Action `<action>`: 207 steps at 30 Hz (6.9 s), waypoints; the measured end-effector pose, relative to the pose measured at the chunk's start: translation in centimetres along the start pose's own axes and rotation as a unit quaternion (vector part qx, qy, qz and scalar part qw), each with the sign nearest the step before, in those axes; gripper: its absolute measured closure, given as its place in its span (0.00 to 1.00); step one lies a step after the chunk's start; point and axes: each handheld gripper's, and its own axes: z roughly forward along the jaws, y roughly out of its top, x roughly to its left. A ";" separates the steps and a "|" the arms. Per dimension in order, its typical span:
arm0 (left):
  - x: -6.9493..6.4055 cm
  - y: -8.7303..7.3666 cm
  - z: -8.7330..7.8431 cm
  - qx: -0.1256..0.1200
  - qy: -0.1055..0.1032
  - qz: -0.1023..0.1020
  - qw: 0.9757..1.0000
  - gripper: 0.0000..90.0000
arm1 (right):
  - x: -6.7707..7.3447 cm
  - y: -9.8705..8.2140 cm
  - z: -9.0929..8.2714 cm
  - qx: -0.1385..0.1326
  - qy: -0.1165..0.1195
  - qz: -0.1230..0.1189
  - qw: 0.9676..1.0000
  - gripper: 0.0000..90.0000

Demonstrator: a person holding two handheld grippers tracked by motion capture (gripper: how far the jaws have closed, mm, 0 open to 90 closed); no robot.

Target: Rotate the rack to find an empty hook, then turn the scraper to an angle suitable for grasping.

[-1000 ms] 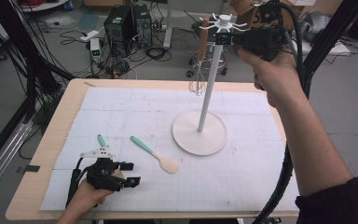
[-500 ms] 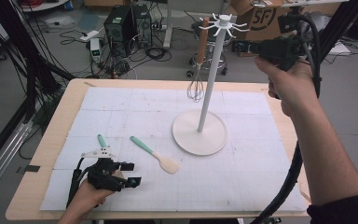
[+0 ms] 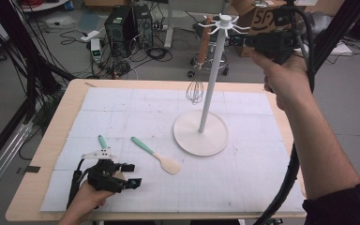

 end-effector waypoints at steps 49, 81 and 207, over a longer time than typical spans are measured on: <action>0.1 0.0 0.2 -0.003 0.006 0.003 1.000 0.21 | -4.4 -24.6 1.2 0.024 0.013 0.034 0.999 0.25; 0.3 -0.3 0.2 -0.004 0.010 0.008 1.000 0.21 | -4.1 -34.7 2.1 0.018 0.023 0.014 0.999 0.27; 7.3 7.0 7.9 0.098 0.086 -0.042 0.991 1.00 | -5.0 -35.7 1.2 -0.019 0.041 0.054 0.997 0.28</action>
